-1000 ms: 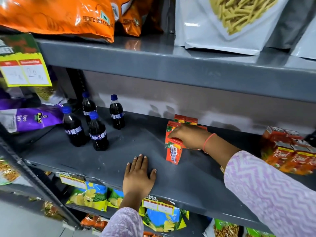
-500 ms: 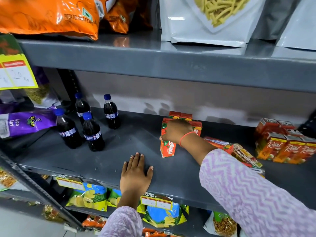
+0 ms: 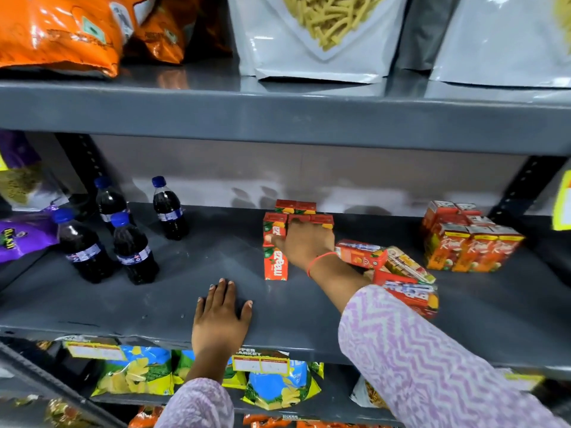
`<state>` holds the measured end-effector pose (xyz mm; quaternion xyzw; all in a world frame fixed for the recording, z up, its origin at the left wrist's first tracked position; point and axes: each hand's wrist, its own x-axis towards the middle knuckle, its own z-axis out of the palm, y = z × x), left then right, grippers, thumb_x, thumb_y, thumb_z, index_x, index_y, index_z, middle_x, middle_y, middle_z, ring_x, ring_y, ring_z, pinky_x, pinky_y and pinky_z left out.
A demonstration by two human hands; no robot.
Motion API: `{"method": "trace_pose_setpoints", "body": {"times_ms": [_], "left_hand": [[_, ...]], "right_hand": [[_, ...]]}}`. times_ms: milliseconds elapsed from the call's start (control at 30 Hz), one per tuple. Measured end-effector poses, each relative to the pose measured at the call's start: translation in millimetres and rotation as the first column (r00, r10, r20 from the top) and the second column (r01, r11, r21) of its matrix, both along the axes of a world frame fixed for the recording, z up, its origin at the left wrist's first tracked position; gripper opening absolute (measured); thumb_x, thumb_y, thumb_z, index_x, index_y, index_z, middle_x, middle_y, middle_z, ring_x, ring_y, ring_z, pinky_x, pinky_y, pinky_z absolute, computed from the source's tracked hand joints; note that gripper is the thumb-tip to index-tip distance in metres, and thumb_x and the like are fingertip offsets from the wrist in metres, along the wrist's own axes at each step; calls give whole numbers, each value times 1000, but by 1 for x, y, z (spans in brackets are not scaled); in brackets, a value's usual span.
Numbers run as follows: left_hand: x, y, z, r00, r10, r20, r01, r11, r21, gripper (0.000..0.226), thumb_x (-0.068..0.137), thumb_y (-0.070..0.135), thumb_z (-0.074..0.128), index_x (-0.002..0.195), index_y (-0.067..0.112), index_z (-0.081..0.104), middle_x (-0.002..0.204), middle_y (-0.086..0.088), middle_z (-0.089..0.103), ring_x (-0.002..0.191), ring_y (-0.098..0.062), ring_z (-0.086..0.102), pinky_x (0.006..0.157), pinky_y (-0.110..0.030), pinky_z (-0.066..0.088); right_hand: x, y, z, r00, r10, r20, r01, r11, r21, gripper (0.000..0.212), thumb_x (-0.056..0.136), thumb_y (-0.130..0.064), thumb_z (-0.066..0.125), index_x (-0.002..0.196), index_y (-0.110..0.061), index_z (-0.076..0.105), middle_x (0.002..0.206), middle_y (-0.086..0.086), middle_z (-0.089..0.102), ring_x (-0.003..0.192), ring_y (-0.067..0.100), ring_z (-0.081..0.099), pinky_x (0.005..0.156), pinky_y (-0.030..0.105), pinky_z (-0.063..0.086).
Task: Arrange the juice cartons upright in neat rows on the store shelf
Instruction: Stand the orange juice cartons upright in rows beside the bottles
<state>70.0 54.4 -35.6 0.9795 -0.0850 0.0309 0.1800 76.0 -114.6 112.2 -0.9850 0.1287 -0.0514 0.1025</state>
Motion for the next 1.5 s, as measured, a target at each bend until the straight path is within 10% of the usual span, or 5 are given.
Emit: {"method": "trace_pose_setpoints", "body": {"times_ms": [233,433,600,933,1500], "left_hand": [[-8,-22,16,994,72,-86,-72,997,1,58,96,38,35,145,11,21,158,-9,15,146,-27,12,119,-44,9],[-19,-59,17,994,39,-105,-40,999,-10,56,96,33,33,144,7,20,157,-15,14,145,-32,11,119,-45,9],[-19,-57,14,995,31,-91,-33,999,-16,56,96,33,32,144,7,22,157,-15,16,145,-32,13,119,-44,8],[-12,-41,13,999,-16,-44,18,999,45,55,94,45,35,142,17,30,155,-8,26,142,-26,24,118,-41,16],[-10,-42,7,1000,12,-6,-13,1000,-26,57,92,48,37,141,21,30,154,-2,27,142,-22,23,119,-37,13]], "right_hand": [[-73,-72,-22,988,-157,-15,157,986,58,35,86,-38,50,111,-15,60,118,14,64,112,35,56,86,37,47],[-122,-153,-16,929,-228,-292,282,946,157,68,73,-19,69,134,-22,41,139,9,44,128,28,38,103,38,40],[-152,-184,-34,936,-172,-306,266,916,301,55,67,-9,77,117,-9,54,106,7,63,95,21,57,66,17,40],[-125,-146,-3,959,19,-284,37,981,193,46,70,-34,68,110,-26,46,83,-10,54,73,10,53,59,28,40],[-21,-75,26,829,522,-202,-538,842,-29,45,75,-14,66,119,-16,53,125,5,57,113,23,51,80,20,34]]}}
